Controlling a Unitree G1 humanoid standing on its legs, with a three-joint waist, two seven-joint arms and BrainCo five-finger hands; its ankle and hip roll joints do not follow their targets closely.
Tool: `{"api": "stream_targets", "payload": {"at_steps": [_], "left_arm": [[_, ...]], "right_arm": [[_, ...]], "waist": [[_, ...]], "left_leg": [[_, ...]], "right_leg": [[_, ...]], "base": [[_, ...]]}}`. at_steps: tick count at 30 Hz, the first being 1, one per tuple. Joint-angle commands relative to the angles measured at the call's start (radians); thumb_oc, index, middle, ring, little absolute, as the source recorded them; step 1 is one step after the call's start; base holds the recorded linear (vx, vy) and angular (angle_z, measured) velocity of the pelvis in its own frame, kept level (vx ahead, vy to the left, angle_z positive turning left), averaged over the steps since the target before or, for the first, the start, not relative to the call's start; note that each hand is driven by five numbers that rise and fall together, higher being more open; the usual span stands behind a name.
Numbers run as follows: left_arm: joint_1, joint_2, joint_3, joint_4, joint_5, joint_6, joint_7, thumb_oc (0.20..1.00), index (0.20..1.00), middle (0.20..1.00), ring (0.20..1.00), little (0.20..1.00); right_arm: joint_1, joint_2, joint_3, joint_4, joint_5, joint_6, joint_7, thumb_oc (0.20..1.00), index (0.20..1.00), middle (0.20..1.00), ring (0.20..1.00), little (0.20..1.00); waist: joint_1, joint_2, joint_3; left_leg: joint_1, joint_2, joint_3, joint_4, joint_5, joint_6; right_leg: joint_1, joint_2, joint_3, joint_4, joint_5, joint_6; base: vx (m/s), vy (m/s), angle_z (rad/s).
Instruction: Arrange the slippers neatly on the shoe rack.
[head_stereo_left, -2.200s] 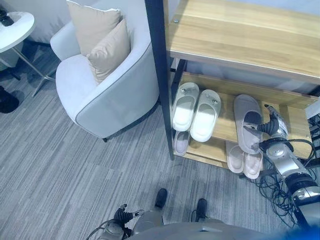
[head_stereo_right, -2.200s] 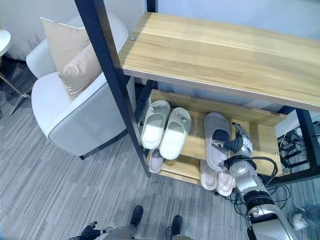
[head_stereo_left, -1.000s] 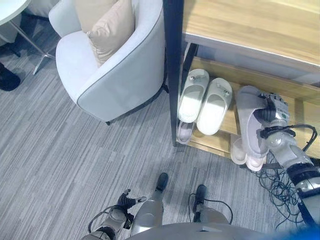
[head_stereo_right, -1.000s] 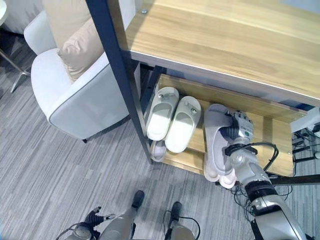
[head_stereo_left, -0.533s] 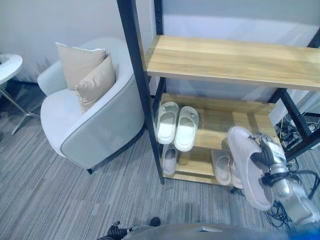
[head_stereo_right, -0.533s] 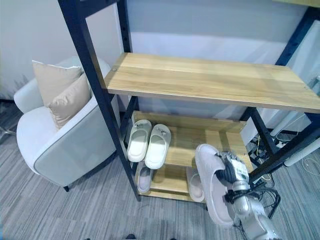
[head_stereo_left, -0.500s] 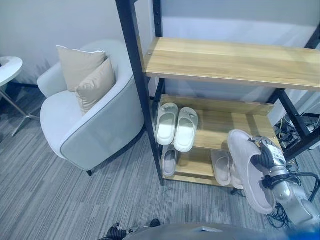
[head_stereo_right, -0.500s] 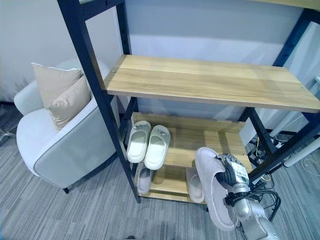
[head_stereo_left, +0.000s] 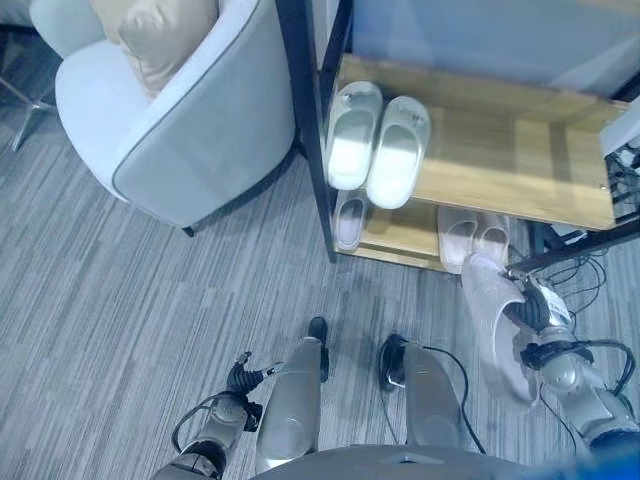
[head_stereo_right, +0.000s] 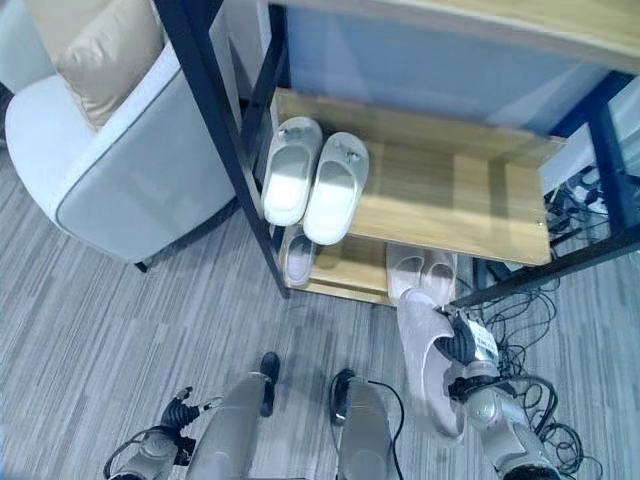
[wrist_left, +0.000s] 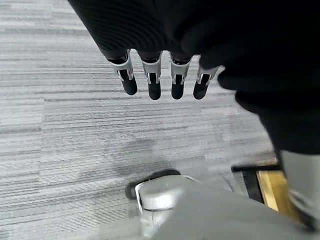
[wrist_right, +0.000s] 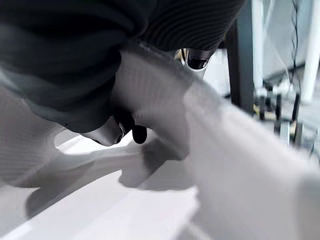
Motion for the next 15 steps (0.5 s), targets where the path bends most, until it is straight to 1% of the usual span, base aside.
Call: {"api": "stream_targets", "payload": {"at_steps": [1, 2, 3, 4, 5, 6, 7, 8, 9, 10, 13, 14, 15], "left_arm": [[0.078, 0.018, -0.018, -0.060, -0.043, -0.035, 0.061, 1.000, 1.000, 1.000, 1.000, 1.000], [0.079, 0.034, -0.022, -0.084, -0.040, -0.040, 0.074, 1.000, 1.000, 1.000, 1.000, 1.000], [0.082, 0.050, -0.021, -0.111, -0.038, -0.044, 0.082, 1.000, 1.000, 1.000, 1.000, 1.000], [0.083, 0.095, -0.022, -0.157, -0.012, -0.056, 0.123, 1.000, 1.000, 1.000, 1.000, 1.000], [0.083, 0.096, -0.022, -0.159, -0.012, -0.055, 0.124, 1.000, 1.000, 1.000, 1.000, 1.000], [0.091, 0.124, -0.016, -0.223, -0.011, -0.068, 0.148, 1.000, 1.000, 1.000, 1.000, 1.000], [0.089, 0.142, -0.017, -0.252, -0.009, -0.075, 0.169, 1.000, 1.000, 1.000, 1.000, 1.000], [0.090, 0.142, -0.016, -0.253, -0.009, -0.074, 0.170, 1.000, 1.000, 1.000, 1.000, 1.000], [0.091, 0.158, -0.011, -0.308, -0.010, -0.085, 0.194, 1.000, 1.000, 1.000, 1.000, 1.000], [0.088, 0.167, -0.011, -0.328, -0.011, -0.091, 0.216, 1.000, 1.000, 1.000, 1.000, 1.000], [0.077, 0.182, -0.004, -0.372, -0.010, -0.099, 0.254, 1.000, 1.000, 1.000, 1.000, 1.000], [0.075, 0.190, 0.001, -0.400, -0.022, -0.112, 0.279, 1.000, 1.000, 1.000, 1.000, 1.000], [0.074, 0.192, 0.003, -0.422, -0.028, -0.116, 0.292, 1.000, 1.000, 1.000, 1.000, 1.000]], "right_arm": [[-0.012, -0.033, 0.009, -0.087, 0.070, -0.028, -0.087, 0.200, 0.200, 0.200, 0.200, 0.200], [-0.028, -0.040, 0.017, -0.093, 0.074, -0.031, -0.098, 0.200, 0.200, 0.200, 0.200, 0.200], [-0.037, -0.048, 0.021, -0.098, 0.076, -0.032, -0.107, 0.200, 0.200, 0.200, 0.200, 0.200], [-0.070, -0.075, 0.022, -0.122, 0.076, -0.033, -0.128, 0.200, 0.200, 0.200, 0.200, 0.200], [-0.070, -0.075, 0.022, -0.122, 0.076, -0.033, -0.128, 0.200, 0.200, 0.200, 0.200, 0.200], [-0.090, -0.099, 0.015, -0.161, 0.067, -0.037, -0.153, 0.200, 0.200, 0.200, 0.200, 0.200], [-0.119, -0.118, 0.011, -0.184, 0.058, -0.035, -0.173, 0.200, 0.200, 0.200, 0.200, 0.200], [-0.121, -0.118, 0.012, -0.184, 0.058, -0.035, -0.173, 0.200, 0.200, 0.200, 0.200, 0.200], [-0.157, -0.142, 0.001, -0.215, 0.041, -0.032, -0.198, 0.200, 0.200, 0.200, 0.200, 0.200], [-0.183, -0.152, -0.002, -0.215, 0.034, -0.028, -0.214, 0.200, 0.200, 0.200, 0.200, 0.200], [-0.264, -0.196, -0.009, -0.223, 0.022, -0.016, -0.247, 0.200, 0.200, 0.200, 0.200, 0.200], [-0.321, -0.244, -0.008, -0.211, 0.006, -0.013, -0.277, 0.200, 0.200, 0.200, 0.200, 0.200], [-0.345, -0.254, -0.010, -0.218, 0.009, -0.012, -0.285, 0.200, 0.200, 0.200, 0.200, 0.200]], "waist": [[0.011, -0.002, -0.035], [0.013, -0.001, -0.027], [0.019, -0.001, -0.024], [0.030, 0.007, -0.003], [0.030, 0.007, -0.011], [0.037, 0.016, 0.001], [0.042, 0.020, 0.003], [0.041, 0.019, -0.006], [0.045, 0.029, -0.007], [0.048, 0.030, -0.022], [0.058, 0.037, -0.034], [0.066, 0.045, -0.045], [0.069, 0.046, -0.050]], "left_leg": [[0.012, 0.061, -0.050, 0.129, -0.161, -0.008], [-0.047, 0.059, -0.051, 0.183, -0.178, -0.007], [-0.078, 0.059, -0.051, 0.232, -0.219, -0.008], [-0.180, 0.048, -0.059, 0.325, -0.242, -0.005], [-0.193, 0.047, -0.059, 0.335, -0.246, -0.005], [-0.289, 0.035, -0.064, 0.409, -0.257, -0.001], [-0.352, 0.027, -0.068, 0.450, -0.267, 0.001], [-0.367, 0.026, -0.067, 0.459, -0.271, 0.001], [-0.455, 0.016, -0.069, 0.516, -0.280, 0.006], [-0.516, 0.011, -0.074, 0.549, -0.288, 0.009], [-0.632, 0.004, -0.082, 0.640, -0.310, 0.021], [-0.702, -0.001, -0.085, 0.699, -0.326, 0.025], [-0.734, -0.004, -0.088, 0.731, -0.333, 0.026]], "right_leg": [[0.000, -0.003, -0.010, 0.050, -0.021, 0.006], [-0.061, -0.009, -0.007, 0.105, -0.042, -0.002], [-0.091, -0.009, 0.009, 0.146, -0.082, -0.001], [-0.183, -0.022, 0.011, 0.218, -0.110, -0.017], [-0.197, -0.023, 0.013, 0.227, -0.114, -0.017], [-0.285, -0.032, 0.019, 0.291, -0.129, -0.025], [-0.349, -0.039, 0.022, 0.333, -0.145, -0.031], [-0.364, -0.041, 0.025, 0.343, -0.149, -0.031], [-0.451, -0.049, 0.038, 0.406, -0.161, -0.037], [-0.517, -0.057, 0.046, 0.450, -0.171, -0.038], [-0.639, -0.068, 0.068, 0.554, -0.191, -0.042], [-0.711, -0.075, 0.074, 0.617, -0.205, -0.045], [-0.747, -0.079, 0.082, 0.653, -0.214, -0.048]], "base": [[-0.14, -0.007, 0.08], [-0.09, -0.025, 0.14], [-0.11, -0.014, 0.09], [-0.06, -0.013, 0.10], [-0.17, 0.012, 0.14], [-0.13, 0.004, 0.13], [-0.13, 0.003, 0.12], [-0.12, 0.020, 0.09], [-0.07, 0.031, 0.11], [-0.08, 0.033, 0.14], [-0.01, 0.021, -0.01], [0.02, 0.042, -0.03], [0.03, 0.030, 0.00]]}}
